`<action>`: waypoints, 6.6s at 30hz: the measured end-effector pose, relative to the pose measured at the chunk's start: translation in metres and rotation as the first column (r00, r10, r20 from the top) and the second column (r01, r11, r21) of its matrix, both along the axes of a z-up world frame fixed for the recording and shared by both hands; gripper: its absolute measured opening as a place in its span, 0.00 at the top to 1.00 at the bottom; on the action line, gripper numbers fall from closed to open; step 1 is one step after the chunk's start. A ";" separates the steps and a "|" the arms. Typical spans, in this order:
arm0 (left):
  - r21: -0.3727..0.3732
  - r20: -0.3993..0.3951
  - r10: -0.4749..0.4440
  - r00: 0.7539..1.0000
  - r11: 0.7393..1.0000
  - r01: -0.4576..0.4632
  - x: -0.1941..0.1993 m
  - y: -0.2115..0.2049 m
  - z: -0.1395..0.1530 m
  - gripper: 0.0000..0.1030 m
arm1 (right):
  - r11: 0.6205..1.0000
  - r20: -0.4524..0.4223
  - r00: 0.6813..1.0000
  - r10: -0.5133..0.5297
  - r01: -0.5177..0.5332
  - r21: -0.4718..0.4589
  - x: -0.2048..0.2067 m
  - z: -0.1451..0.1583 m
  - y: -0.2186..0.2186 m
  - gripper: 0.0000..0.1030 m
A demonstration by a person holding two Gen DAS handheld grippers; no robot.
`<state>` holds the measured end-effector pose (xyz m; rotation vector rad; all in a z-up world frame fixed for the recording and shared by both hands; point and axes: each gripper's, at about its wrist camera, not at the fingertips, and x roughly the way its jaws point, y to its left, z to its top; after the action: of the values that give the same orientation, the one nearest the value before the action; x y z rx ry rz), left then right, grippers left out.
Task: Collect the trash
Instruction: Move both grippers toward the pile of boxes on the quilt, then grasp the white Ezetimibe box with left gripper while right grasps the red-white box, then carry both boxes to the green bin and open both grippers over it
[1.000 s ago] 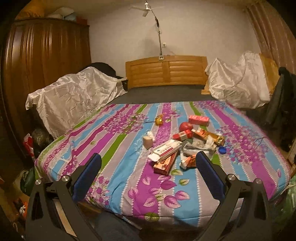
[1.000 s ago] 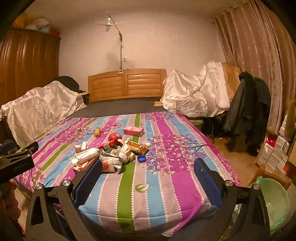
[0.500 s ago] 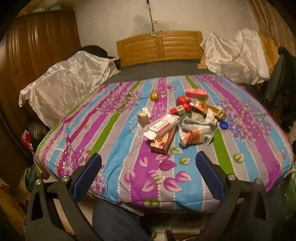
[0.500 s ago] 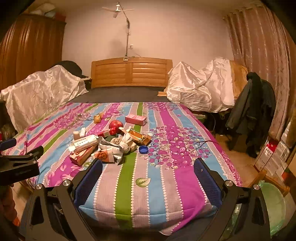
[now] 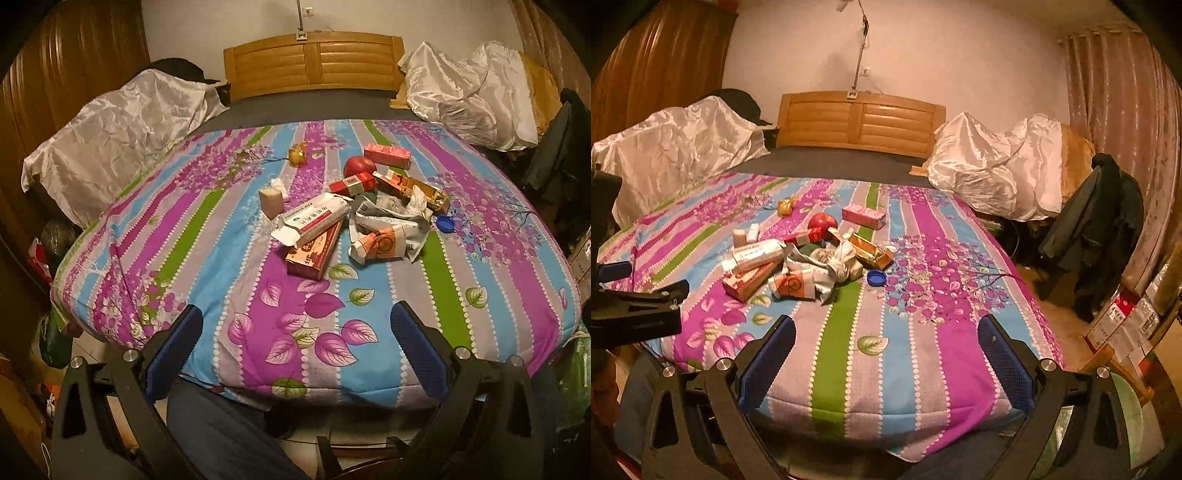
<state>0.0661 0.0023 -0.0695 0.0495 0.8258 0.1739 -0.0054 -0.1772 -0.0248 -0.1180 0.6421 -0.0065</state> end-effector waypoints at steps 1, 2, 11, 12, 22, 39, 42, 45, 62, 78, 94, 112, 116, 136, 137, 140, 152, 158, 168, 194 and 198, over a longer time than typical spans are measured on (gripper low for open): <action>-0.003 -0.012 -0.001 1.000 1.000 0.001 0.002 -0.001 -0.002 0.05 | 1.000 -0.010 1.000 -0.004 0.004 0.002 0.002 -0.003 -0.001 0.04; -0.004 -0.021 -0.002 1.000 1.000 0.002 0.004 -0.001 -0.004 0.05 | 1.000 -0.019 1.000 -0.009 0.009 0.006 0.004 -0.005 -0.003 0.04; 0.026 -0.072 0.012 0.997 1.000 -0.010 0.014 0.000 -0.016 0.05 | 0.995 -0.080 0.997 -0.009 0.017 0.096 0.031 -0.027 -0.013 0.04; 0.025 -0.076 0.013 0.997 1.000 -0.011 0.015 0.000 -0.016 0.05 | 0.995 -0.084 0.996 -0.006 0.014 0.098 0.033 -0.027 -0.012 0.04; 0.032 -0.117 0.003 0.993 0.999 0.001 0.025 -0.003 -0.027 0.05 | 0.993 -0.146 0.989 0.000 0.018 0.120 0.051 -0.044 -0.010 0.04; -0.162 -0.098 -0.223 0.970 0.965 0.206 0.077 0.057 -0.066 0.07 | 0.985 -0.275 0.961 0.018 0.031 0.172 0.089 -0.085 0.002 0.04; -0.173 -0.059 -0.311 0.948 0.939 0.297 0.123 0.068 -0.070 0.09 | 0.983 -0.300 0.954 0.005 0.051 0.178 0.094 -0.093 -0.001 0.04; -0.237 -0.046 -0.365 0.930 0.908 0.345 0.164 0.075 -0.073 0.10 | 0.979 -0.322 0.946 -0.023 0.086 0.183 0.098 -0.099 -0.007 0.04; -0.282 -0.118 -0.512 0.851 0.839 0.466 0.234 0.061 -0.113 0.54 | 0.967 -0.389 0.920 -0.043 0.136 0.216 0.113 -0.119 -0.019 0.04; -0.272 0.009 -0.121 0.993 0.955 0.119 0.035 0.169 -0.053 0.54 | 0.875 -0.168 0.887 0.429 -0.362 0.322 0.189 -0.065 0.134 0.21; -0.267 0.043 -0.022 0.999 0.963 0.033 0.007 0.198 -0.052 0.54 | 0.959 -0.542 0.816 0.199 -0.048 0.280 0.309 -0.188 0.245 0.35; -0.285 0.002 0.084 0.996 0.955 -0.080 0.036 0.178 -0.037 0.54 | 0.825 -0.319 0.813 0.488 -0.310 0.472 0.171 -0.076 0.168 0.44; -0.263 -0.003 0.047 0.999 0.964 -0.046 0.047 0.151 -0.030 0.54 | 0.827 -0.298 0.835 0.462 -0.285 0.485 0.150 -0.067 0.137 0.44; -0.063 0.062 -0.228 0.972 0.971 0.232 0.096 -0.018 0.020 0.54 | 0.830 -0.229 0.965 0.126 0.024 0.558 0.112 -0.035 -0.057 0.44; -0.056 0.067 -0.246 0.967 0.967 0.250 0.097 -0.029 0.023 0.54 | 0.827 -0.222 0.970 0.100 0.043 0.560 0.108 -0.032 -0.071 0.44; -0.040 0.077 -0.301 0.951 0.952 0.304 0.100 -0.059 0.031 0.54 | 0.825 -0.201 0.979 0.041 0.081 0.559 0.099 -0.023 -0.102 0.44; 0.012 0.097 -0.556 0.825 0.830 0.558 0.101 -0.206 0.049 0.54 | 0.788 -0.148 0.954 -0.259 0.297 0.539 0.036 -0.001 -0.245 0.44; 0.015 0.077 -0.690 0.720 0.723 0.691 0.091 -0.289 0.043 0.53 | 0.721 -0.150 0.879 -0.453 0.460 0.518 -0.014 -0.001 -0.324 0.44; -0.020 0.007 -0.898 0.439 0.439 0.898 0.054 -0.413 0.013 0.53 | 0.541 -0.172 0.652 -0.738 0.725 0.426 -0.126 -0.018 -0.436 0.44; -0.289 -0.106 -0.993 0.053 0.082 0.954 0.001 -0.545 -0.036 0.25 | 0.416 -0.311 0.580 -0.753 0.786 0.457 -0.177 -0.089 -0.490 0.28; -0.263 -0.103 -0.990 0.093 0.117 0.958 0.007 -0.535 -0.036 0.25 | 0.422 -0.301 0.585 -0.753 0.781 0.461 -0.175 -0.089 -0.489 0.30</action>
<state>0.0729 -0.5325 -0.1051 0.5281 0.9012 -1.2798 -0.1809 -0.6660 -0.1135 0.7831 0.6764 -0.7316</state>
